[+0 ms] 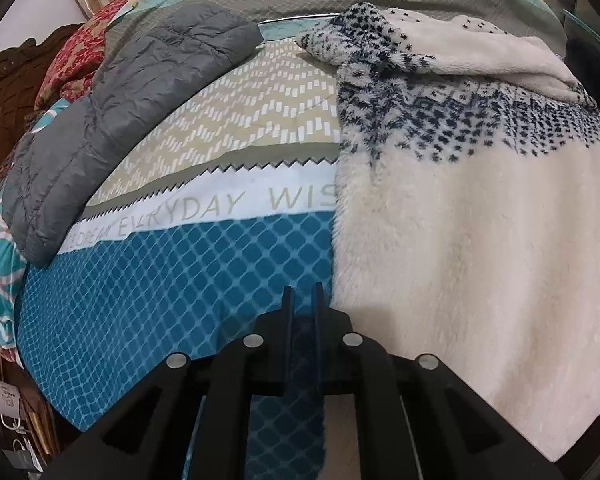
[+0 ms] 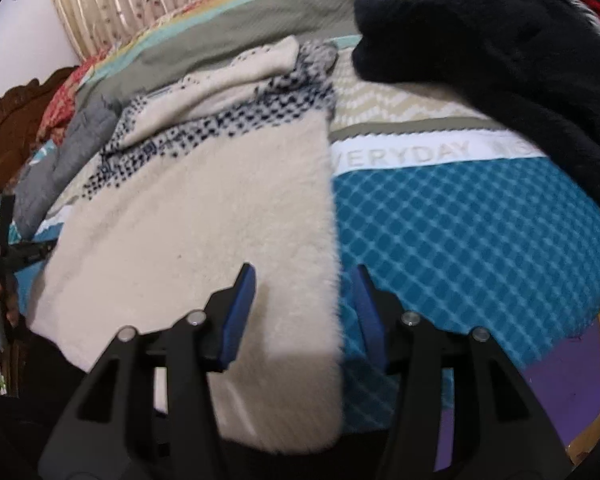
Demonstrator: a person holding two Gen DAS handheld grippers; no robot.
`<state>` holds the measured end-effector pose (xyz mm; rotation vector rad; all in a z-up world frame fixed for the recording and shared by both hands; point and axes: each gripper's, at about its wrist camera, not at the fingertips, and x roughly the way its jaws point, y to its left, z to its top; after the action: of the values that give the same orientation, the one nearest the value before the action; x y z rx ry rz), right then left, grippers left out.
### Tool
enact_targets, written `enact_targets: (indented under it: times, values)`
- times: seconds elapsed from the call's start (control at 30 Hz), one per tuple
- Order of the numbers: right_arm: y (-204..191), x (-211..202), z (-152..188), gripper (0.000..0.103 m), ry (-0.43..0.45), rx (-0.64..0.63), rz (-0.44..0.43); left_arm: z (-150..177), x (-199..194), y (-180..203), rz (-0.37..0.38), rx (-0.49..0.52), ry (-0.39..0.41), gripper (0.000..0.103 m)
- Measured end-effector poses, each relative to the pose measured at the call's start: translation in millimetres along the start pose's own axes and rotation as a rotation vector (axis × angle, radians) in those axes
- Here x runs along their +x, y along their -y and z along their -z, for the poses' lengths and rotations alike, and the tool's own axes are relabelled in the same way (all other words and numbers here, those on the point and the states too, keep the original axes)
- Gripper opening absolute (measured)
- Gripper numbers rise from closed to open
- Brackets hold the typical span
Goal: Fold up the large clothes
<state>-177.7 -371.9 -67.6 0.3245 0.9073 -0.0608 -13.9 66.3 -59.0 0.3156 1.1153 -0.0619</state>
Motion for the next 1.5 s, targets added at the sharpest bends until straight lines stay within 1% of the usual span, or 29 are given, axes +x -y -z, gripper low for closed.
enact_targets:
  times: [0.07, 0.13, 0.23, 0.27, 0.37, 0.43, 0.5, 0.53, 0.6, 0.63, 0.67, 0.73, 0.8, 0.9, 0.97, 1.0, 1.03, 1.07, 1.1, 1.13, 1.17, 1.23, 1.3, 1.33, 1.4, 1.43, 1.47, 1.5]
  values:
    - [7.3, -10.5, 5.6, 0.048, -0.001, 0.033, -0.020, 7.9, -6.9, -5.7, 0.016, 0.004, -0.009, 0.032]
    - [14.1, -21.0, 15.6, 0.049, -0.012, 0.066, -0.056, 17.0, -14.1, -13.0, 0.061, 0.005, -0.027, 0.033]
    - [19.3, -30.5, 29.5, 0.055, -0.042, 0.072, -0.078, 33.8, -24.7, -23.1, 0.184, -0.011, -0.055, 0.035]
    - [19.8, -32.3, 34.9, 0.056, -0.055, 0.065, -0.088, 43.1, -30.5, -25.4, 0.250, -0.018, -0.067, 0.035]
    - [20.8, -33.7, 47.1, 0.056, -0.085, 0.061, -0.119, 61.0, -39.3, -30.8, 0.407, -0.042, -0.099, 0.037]
    - [22.3, -31.6, 51.1, 0.056, -0.103, 0.074, -0.133, 68.9, -38.4, -32.7, 0.451, -0.056, -0.119, 0.038]
    - [22.7, -25.8, 53.7, 0.056, -0.124, 0.080, -0.138, 76.3, -33.9, -29.7, 0.457, -0.072, -0.148, 0.040]
    - [22.5, -22.9, 54.3, 0.056, -0.133, 0.085, -0.143, 78.7, -30.6, -32.7, 0.483, -0.103, -0.173, 0.040]
    - [21.3, -20.2, 53.3, 0.056, -0.137, 0.095, -0.155, 81.4, -32.8, -41.7, 0.577, -0.190, -0.195, 0.040]
    - [20.6, -19.4, 52.1, 0.056, -0.137, 0.098, -0.158, 80.6, -36.5, -50.7, 0.643, -0.245, -0.188, 0.040]
    - [20.4, -19.5, 50.9, 0.056, -0.134, 0.101, -0.166, 80.7, -40.8, -57.3, 0.682, -0.285, -0.173, 0.040]
    - [21.0, -19.4, 48.6, 0.056, -0.130, 0.110, -0.186, 79.0, -51.7, -70.6, 0.731, -0.351, -0.129, 0.041]
    - [21.7, -17.7, 46.5, 0.056, -0.132, 0.112, -0.193, 76.3, -58.7, -72.2, 0.748, -0.348, -0.116, 0.043]
    - [22.4, -11.6, 43.5, 0.056, -0.143, 0.115, -0.199, 72.5, -68.8, -60.4, 0.766, -0.291, -0.100, 0.046]
    - [22.3, -7.4, 42.6, 0.056, -0.150, 0.119, -0.212, 70.1, -62.1, -49.8, 0.717, -0.252, -0.120, 0.051]
    - [21.5, -4.8, 43.1, 0.056, -0.160, 0.119, -0.218, 68.8, -55.0, -50.4, 0.688, -0.239, -0.138, 0.052]
    - [21.2, -2.1, 43.4, 0.055, -0.170, 0.119, -0.225, 72.1, -45.3, -44.2, 0.642, -0.222, -0.173, 0.052]
    - [19.7, -1.3, 44.5, 0.049, -0.175, 0.119, -0.231, 73.9, -37.6, -42.7, 0.614, -0.207, -0.203, 0.052]
    - [17.3, -0.5, 45.3, 0.045, -0.183, 0.113, -0.239, 76.0, -32.3, -43.5, 0.599, -0.198, -0.221, 0.052]
    - [16.8, -0.2, 45.7, 0.036, -0.186, 0.107, -0.241, 79.6, -28.2, -41.3, 0.592, -0.187, -0.237, 0.052]
    - [15.3, -0.8, 45.1, 0.023, -0.189, 0.097, -0.246, 82.2, -27.6, -42.9, 0.598, -0.185, -0.242, 0.052]
    - [13.5, -3.2, 42.7, 0.014, -0.189, 0.087, -0.271, 83.1, -25.4, -43.9, 0.623, -0.195, -0.262, 0.052]
    - [12.7, -5.8, 39.3, 0.012, -0.190, 0.079, -0.290, 85.1, -25.2, -44.9, 0.657, -0.213, -0.289, 0.052]
    - [12.3, -7.2, 38.0, 0.012, -0.191, 0.074, -0.300, 85.1, -25.1, -45.2, 0.689, -0.229, -0.306, 0.052]
    - [12.4, -11.9, 35.5, 0.011, -0.189, 0.072, -0.320, 85.0, -26.9, -43.8, 0.726, -0.242, -0.307, 0.051]
    - [15.1, -14.9, 33.9, 0.011, -0.180, 0.085, -0.334, 84.3, -30.6, -43.1, 0.740, -0.248, -0.293, 0.041]
    - [18.6, -17.9, 32.6, 0.011, -0.168, 0.101, -0.348, 85.1, -34.8, -42.5, 0.757, -0.257, -0.289, 0.033]
    - [21.3, -21.2, 30.5, 0.011, -0.153, 0.119, -0.366, 81.1, -35.1, -44.4, 0.786, -0.274, -0.290, 0.028]
